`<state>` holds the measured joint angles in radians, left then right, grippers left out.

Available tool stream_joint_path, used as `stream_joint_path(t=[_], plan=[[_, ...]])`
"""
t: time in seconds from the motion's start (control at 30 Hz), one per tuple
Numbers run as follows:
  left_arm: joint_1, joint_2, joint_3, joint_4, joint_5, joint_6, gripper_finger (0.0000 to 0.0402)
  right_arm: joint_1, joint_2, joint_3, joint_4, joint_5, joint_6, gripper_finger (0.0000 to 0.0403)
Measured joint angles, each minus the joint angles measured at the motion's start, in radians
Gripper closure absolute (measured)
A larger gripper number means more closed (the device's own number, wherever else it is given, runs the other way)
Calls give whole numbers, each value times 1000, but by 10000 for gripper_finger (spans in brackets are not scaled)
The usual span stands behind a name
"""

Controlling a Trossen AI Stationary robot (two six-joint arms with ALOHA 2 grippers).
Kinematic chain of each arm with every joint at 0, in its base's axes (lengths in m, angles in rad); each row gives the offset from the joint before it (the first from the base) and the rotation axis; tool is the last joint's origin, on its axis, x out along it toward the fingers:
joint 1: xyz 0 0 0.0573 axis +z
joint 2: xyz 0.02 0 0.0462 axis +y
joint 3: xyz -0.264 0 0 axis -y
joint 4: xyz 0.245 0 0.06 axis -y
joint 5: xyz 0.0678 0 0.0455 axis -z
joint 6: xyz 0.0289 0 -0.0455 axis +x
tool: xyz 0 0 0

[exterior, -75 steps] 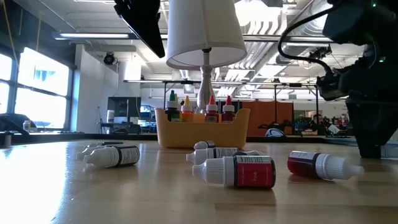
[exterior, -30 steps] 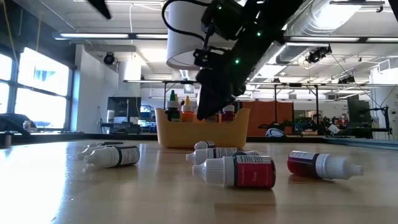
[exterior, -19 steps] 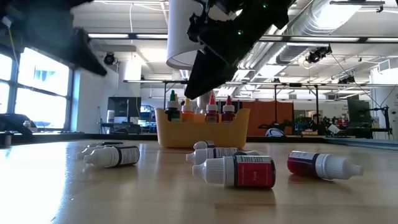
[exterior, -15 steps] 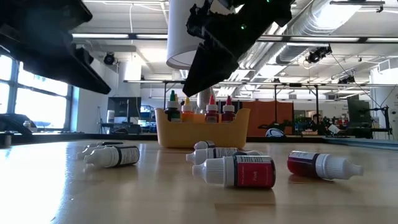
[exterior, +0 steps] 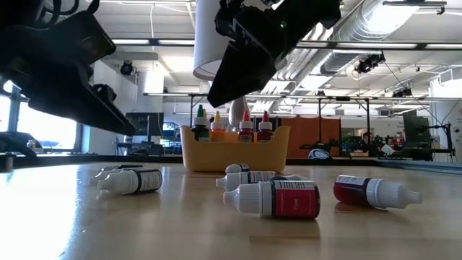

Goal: Pick & Place food coloring
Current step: Put the green food coloring bottle into the yellow bin

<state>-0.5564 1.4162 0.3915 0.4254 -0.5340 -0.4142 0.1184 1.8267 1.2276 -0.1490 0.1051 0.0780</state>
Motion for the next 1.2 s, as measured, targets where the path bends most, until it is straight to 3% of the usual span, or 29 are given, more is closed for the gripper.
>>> stream_joint_path(t=[0.13, 0.4, 0.67, 0.83, 1.03, 1.2], plan=[[0, 84, 0, 8, -12, 0, 190, 0, 0, 0, 5, 0, 0, 261], [0, 226, 1, 111, -14, -14, 186, 0, 0, 0, 8, -2, 3, 262], [1, 260, 2, 169, -29, 38, 188, 17, 11, 0, 13, -131, 49, 263], [1, 266, 1, 179, -23, 44, 214, 74, 49, 0, 10, -234, 6, 263], [1, 271, 1, 185, -13, 23, 267, 156, 83, 0, -5, -145, -10, 263], [0, 273, 1, 203, -10, 16, 291, 205, 134, 0, -13, -136, -7, 263]])
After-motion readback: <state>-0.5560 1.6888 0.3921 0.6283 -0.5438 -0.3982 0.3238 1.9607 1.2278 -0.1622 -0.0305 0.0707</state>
